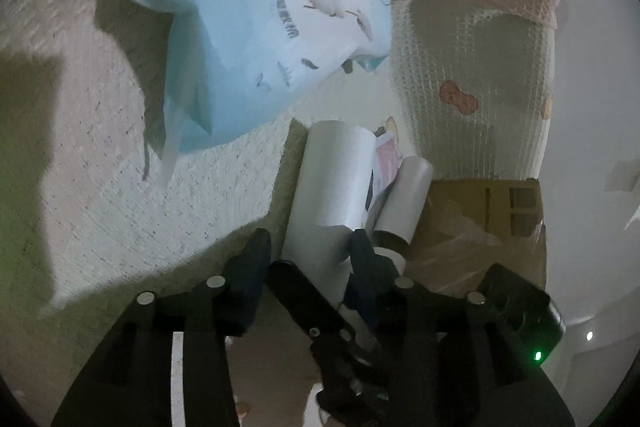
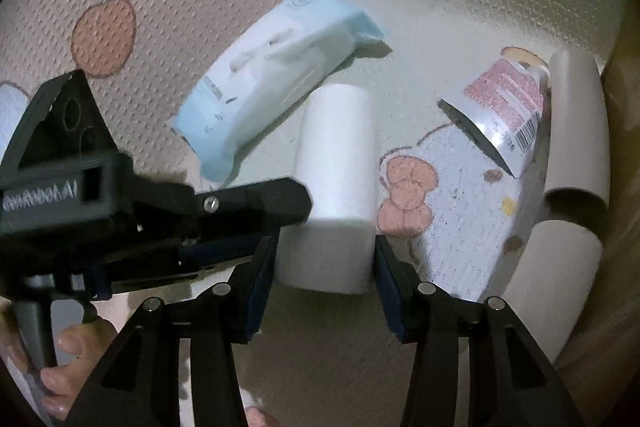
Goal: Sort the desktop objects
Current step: 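Close the right gripper on the white roll and lift it, then carry the white roll in the right gripper over the cardboard box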
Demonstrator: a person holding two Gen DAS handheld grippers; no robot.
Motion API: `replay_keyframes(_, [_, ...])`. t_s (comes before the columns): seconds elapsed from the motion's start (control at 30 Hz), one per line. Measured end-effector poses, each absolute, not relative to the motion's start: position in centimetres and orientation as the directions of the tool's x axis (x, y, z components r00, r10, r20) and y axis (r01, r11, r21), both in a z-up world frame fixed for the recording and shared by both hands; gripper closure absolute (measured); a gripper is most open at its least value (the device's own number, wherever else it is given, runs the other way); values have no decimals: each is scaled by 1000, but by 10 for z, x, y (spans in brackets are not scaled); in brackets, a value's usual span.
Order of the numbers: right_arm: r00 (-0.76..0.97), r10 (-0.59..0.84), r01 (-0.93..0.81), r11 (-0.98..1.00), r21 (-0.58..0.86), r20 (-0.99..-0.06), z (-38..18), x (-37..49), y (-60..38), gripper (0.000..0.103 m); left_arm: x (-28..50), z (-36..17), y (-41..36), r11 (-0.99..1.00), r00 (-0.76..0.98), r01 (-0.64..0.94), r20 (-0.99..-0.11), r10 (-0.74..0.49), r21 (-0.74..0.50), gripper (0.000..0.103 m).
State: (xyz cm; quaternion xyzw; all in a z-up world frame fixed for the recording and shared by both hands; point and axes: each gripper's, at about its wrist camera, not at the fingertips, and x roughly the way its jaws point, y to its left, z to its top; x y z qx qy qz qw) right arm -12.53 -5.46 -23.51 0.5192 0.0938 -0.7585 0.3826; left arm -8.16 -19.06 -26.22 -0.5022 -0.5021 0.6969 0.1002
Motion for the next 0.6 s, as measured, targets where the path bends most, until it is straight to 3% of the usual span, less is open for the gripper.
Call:
replay_keyframes(0.33, [-169, -534, 671, -678, 300, -828, -220, -122, -48, 58, -77, -241, -191, -515, -513, 326, -606, 608, -793, 69])
replay_keyframes(0.6, [-192, -566, 695, -655, 296, -802, -198, -114, -52, 58, -71, -211, -193, -577, -542, 268, -616, 572, -772, 70])
